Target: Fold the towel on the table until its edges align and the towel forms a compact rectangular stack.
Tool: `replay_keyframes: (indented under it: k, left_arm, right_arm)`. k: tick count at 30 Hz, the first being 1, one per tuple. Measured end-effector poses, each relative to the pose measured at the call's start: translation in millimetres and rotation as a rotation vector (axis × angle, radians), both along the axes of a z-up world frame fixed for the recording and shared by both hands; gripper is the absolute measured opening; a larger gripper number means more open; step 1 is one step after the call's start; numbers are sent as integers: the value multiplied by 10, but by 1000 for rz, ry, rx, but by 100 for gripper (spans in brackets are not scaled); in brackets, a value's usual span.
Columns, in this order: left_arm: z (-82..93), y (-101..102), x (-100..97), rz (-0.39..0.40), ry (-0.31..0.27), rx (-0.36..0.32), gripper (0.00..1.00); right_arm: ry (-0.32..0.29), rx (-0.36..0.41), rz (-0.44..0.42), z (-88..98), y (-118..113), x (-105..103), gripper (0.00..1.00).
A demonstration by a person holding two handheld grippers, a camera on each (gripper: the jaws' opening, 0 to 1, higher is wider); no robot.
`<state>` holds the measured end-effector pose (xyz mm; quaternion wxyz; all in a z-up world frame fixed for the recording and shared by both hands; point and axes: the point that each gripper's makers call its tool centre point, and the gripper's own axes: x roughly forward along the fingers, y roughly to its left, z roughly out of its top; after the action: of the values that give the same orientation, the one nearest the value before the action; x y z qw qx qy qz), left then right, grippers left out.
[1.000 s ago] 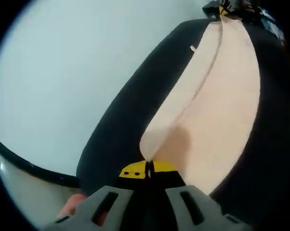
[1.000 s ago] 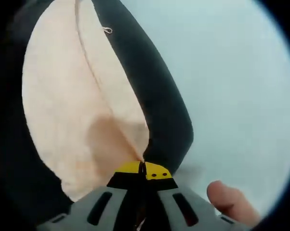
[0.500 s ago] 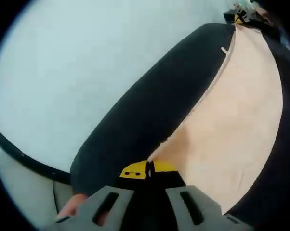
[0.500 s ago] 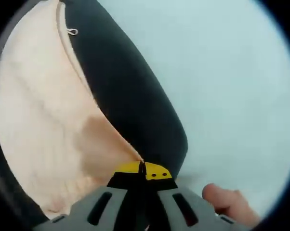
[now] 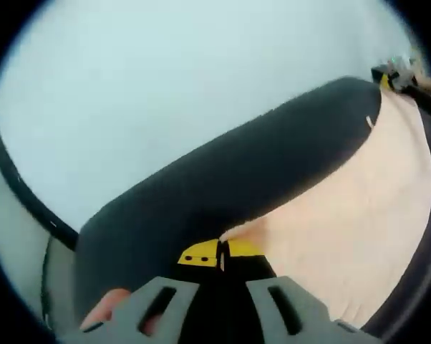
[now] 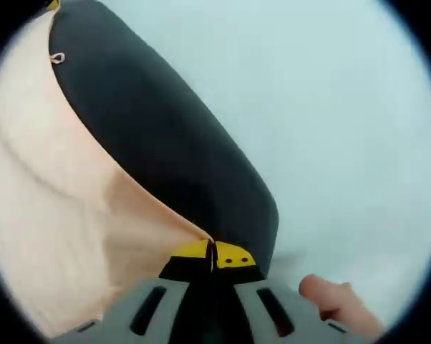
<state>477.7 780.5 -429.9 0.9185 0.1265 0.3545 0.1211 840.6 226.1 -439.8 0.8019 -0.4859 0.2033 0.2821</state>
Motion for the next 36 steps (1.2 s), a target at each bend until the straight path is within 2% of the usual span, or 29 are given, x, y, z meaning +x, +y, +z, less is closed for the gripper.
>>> replay_keyframes:
  k: [1, 2, 3, 4, 5, 6, 7, 9, 10, 11, 13, 16, 18, 19, 20, 21, 22, 24, 25, 27, 28, 29, 30, 32, 33, 35, 36]
  left_arm:
    - [-9, -25, -5, -7, -1, 4, 0]
    - [-32, -47, -3, -57, 29, 34, 0]
    - [-54, -81, -17, -78, 44, 37, 0]
    - [-67, -110, -26, -93, 48, 5, 3]
    - [-44, -139, -21, -121, 26, -21, 10]
    - [22, -122, -81, -131, 15, -8, 19]
    - [55, -86, -156, -123, 18, -2, 26]
    - [95, -12, -382, -95, 26, 9, 28]
    - [142, 32, -339, -76, -4, -22, 28]
    - [168, 36, -386, -64, -30, -52, 29]
    - [185, -5, -553, -60, -36, -65, 28]
    - [270, -176, -734, -69, -91, -87, 26]
    - [341, -397, -790, -156, -133, -68, 26]
    - [367, -538, -828, -238, -131, -20, 26]
    - [372, -619, -870, -314, -115, 47, 26]
    - [347, -713, -920, -393, -81, 123, 26]
    - [318, -763, -947, -454, -52, 206, 27]
    - [221, -859, -1015, -506, 10, 284, 28]
    - [161, -895, -1061, -550, 64, 330, 30]
    - [137, -760, -1015, -583, 81, 401, 34]
    - [99, -712, -981, -607, 94, 398, 35]
    - [38, -701, -963, -616, 96, 344, 33]
    - [-33, -694, -958, -631, 126, 311, 32]
    - [-146, -701, -959, -670, 172, 317, 30]
    - [-228, -690, -994, -675, 214, 294, 27]
    - [-322, -742, -1009, -667, 224, 240, 20]
    - [-352, -780, -1041, -665, 236, 216, 11]
  right_arm:
    - [-2, -3, 1, -3, 6, -4, 0]
    - [5, -34, 24, -60, 6, -45, 0]
    - [43, -93, 69, -156, -8, -88, 1]
    - [78, -124, 61, -217, -64, -134, 4]
    - [56, -95, 57, -182, -64, -121, 8]
    - [56, -80, 74, -138, -81, -134, 10]
    - [79, -65, 67, -107, -125, -119, 11]
    - [118, -10, 18, -49, -239, -159, 16]
    - [110, 4, 23, 7, -278, -152, 18]
    - [106, 20, 16, 60, -330, -173, 20]
    - [95, 102, -27, 199, -424, -229, 20]
    - [102, 360, -53, 470, -395, -390, 18]
    - [101, 515, -67, 638, -387, -516, 18]
    - [109, 544, -40, 668, -356, -601, 18]
    - [114, 611, -15, 718, -314, -739, 18]
    - [111, 662, -5, 743, -309, -898, 18]
    - [101, 661, 0, 728, -327, -965, 18]
    - [72, 604, 4, 588, -398, -1128, 18]
    - [65, 583, 9, 539, -407, -1155, 18]
    - [48, 529, 38, 418, -434, -1287, 18]
    - [42, 519, 50, 367, -452, -1368, 18]
    - [39, 520, 54, 339, -463, -1443, 18]
    - [40, 521, 58, 324, -481, -1484, 18]
    - [47, 520, 72, 306, -519, -1555, 18]
    - [46, 526, 75, 312, -545, -1578, 18]
    - [34, 539, 88, 350, -595, -1628, 18]
    - [28, 546, 96, 373, -616, -1649, 18]
